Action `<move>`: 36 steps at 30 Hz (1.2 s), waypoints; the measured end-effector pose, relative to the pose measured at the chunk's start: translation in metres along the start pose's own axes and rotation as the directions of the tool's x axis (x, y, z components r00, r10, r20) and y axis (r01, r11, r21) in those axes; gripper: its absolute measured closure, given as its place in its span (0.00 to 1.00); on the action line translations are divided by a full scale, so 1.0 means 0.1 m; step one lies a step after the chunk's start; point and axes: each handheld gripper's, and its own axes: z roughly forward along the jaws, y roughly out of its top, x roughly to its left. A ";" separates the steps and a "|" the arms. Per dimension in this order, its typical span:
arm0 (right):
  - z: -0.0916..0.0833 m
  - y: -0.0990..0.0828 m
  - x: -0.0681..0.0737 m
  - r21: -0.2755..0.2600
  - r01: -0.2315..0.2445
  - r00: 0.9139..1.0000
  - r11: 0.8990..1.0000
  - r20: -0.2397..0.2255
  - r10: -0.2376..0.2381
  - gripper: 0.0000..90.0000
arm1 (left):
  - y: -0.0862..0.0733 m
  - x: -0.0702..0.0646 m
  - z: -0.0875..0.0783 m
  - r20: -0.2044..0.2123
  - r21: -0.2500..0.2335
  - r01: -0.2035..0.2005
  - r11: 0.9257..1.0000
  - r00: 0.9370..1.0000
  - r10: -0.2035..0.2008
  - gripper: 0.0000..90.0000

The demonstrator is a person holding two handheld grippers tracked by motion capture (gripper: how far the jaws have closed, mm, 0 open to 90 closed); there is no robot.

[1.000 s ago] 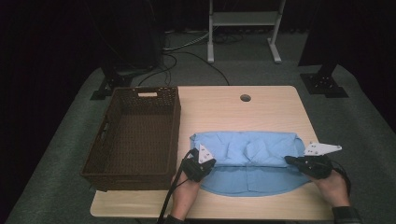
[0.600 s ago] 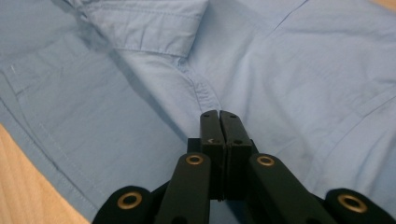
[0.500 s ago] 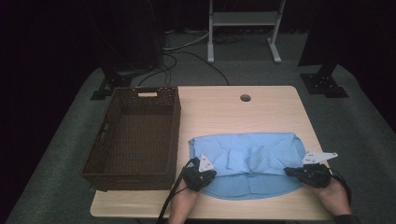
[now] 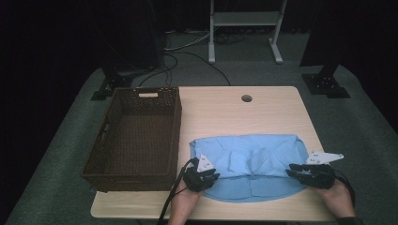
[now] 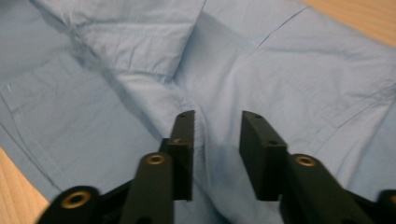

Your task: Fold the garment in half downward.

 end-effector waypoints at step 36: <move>0.70 0.41 -0.48 -0.015 -0.022 0.995 1.000 0.096 0.024 0.01 | 0.38 0.61 0.60 -0.104 0.085 0.019 0.996 0.995 -0.010 0.00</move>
